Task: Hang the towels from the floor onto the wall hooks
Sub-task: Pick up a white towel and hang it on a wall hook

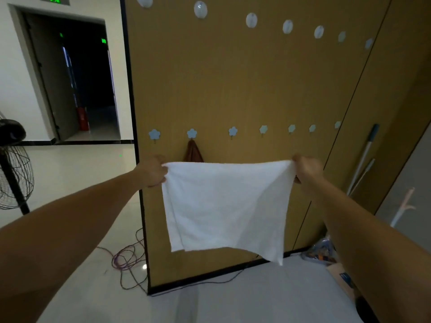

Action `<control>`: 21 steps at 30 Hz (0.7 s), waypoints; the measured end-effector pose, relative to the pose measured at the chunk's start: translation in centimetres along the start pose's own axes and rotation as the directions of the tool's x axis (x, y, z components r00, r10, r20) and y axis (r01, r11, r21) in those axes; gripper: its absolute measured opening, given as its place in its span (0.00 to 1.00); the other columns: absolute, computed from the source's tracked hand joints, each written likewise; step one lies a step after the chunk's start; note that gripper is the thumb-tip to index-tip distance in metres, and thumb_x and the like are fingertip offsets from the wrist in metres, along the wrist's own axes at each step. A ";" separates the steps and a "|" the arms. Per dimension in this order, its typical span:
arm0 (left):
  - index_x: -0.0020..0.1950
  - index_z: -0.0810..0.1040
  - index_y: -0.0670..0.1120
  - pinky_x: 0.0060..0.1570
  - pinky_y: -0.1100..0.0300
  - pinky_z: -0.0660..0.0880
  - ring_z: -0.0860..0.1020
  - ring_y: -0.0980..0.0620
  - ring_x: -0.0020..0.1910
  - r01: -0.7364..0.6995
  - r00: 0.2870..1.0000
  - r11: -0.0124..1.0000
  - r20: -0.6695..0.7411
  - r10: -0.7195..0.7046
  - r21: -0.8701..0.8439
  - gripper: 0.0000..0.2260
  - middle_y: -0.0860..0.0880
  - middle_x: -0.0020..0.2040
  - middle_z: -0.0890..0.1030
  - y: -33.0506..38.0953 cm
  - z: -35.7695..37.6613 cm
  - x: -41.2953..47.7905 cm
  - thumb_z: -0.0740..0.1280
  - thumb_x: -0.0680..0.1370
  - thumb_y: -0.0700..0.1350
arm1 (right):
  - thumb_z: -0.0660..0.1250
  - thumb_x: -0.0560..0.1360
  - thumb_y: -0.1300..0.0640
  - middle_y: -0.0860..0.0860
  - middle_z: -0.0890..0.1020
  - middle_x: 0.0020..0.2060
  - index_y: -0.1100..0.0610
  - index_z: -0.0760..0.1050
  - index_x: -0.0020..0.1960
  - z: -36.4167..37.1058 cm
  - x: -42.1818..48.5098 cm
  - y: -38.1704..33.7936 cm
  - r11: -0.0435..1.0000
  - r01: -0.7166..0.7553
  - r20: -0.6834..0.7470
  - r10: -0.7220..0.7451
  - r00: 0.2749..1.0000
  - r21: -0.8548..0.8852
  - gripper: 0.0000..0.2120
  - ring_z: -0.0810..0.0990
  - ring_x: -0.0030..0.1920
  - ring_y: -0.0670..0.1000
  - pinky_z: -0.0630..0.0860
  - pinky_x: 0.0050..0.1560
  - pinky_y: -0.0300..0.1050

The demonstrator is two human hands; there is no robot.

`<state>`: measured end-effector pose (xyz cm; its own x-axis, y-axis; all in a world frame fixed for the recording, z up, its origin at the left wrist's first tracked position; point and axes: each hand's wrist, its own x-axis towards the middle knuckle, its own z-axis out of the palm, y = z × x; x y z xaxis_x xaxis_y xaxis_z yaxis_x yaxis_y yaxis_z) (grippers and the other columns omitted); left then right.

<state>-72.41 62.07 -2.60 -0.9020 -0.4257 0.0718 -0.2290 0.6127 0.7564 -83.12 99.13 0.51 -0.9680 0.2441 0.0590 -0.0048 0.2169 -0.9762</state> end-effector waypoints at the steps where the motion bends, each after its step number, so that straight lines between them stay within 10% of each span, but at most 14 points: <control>1: 0.53 0.75 0.42 0.34 0.55 0.76 0.79 0.43 0.38 -0.046 0.998 0.996 -0.032 0.049 0.072 0.05 0.40 0.45 0.79 -0.2 -0.3 0.2 0.62 0.79 0.40 | 0.63 0.76 0.54 0.55 0.73 0.36 0.60 0.71 0.40 -0.1 -0.2 0.0 1.000 -0.016 0.009 0.016 1.000 0.021 0.10 0.73 0.38 0.56 0.74 0.37 0.49; 4: 0.48 0.79 0.35 0.38 0.57 0.75 0.77 0.47 0.39 -0.080 0.991 0.987 -0.096 0.094 0.140 0.09 0.41 0.42 0.79 -0.6 -0.9 0.6 0.65 0.76 0.41 | 0.63 0.78 0.56 0.54 0.69 0.32 0.59 0.69 0.37 -0.4 -0.5 -0.1 0.989 -0.074 0.085 0.063 0.994 0.128 0.12 0.68 0.31 0.52 0.68 0.33 0.48; 11: 0.36 0.73 0.44 0.32 0.58 0.68 0.71 0.49 0.32 0.083 0.976 0.862 -0.134 -0.172 -0.501 0.07 0.44 0.35 0.74 1.4 -1.7 1.2 0.67 0.72 0.35 | 0.59 0.80 0.62 0.50 0.69 0.26 0.58 0.71 0.34 -1.0 -0.5 1.0 0.927 -0.248 0.420 0.113 0.900 0.280 0.15 0.64 0.25 0.47 0.60 0.30 0.43; 17: 0.40 0.74 0.42 0.38 0.56 0.72 0.73 0.49 0.37 0.212 0.968 0.728 0.038 -0.248 -0.652 0.07 0.44 0.39 0.75 1.8 -2.1 0.8 0.64 0.73 0.31 | 0.65 0.74 0.68 0.53 0.76 0.35 0.60 0.75 0.40 -1.1 0.8 1.7 0.914 -0.225 0.248 0.144 0.958 0.338 0.06 0.72 0.32 0.48 0.71 0.30 0.40; 21: 0.42 0.74 0.42 0.39 0.55 0.70 0.72 0.47 0.40 0.189 0.973 0.702 0.035 -0.228 -0.686 0.08 0.43 0.43 0.74 2.2 -1.7 0.6 0.62 0.72 0.29 | 0.63 0.74 0.69 0.49 0.78 0.47 0.54 0.77 0.53 -0.8 1.6 1.9 0.926 -0.129 0.233 0.046 0.971 0.355 0.14 0.78 0.47 0.49 0.77 0.48 0.42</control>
<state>-72.84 62.04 0.17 -0.8383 -0.5306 -0.1254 -0.0804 -0.1072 0.9910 -84.48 100.71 -1.11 -0.9990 0.0269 -0.0359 0.0309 -0.1666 -0.9855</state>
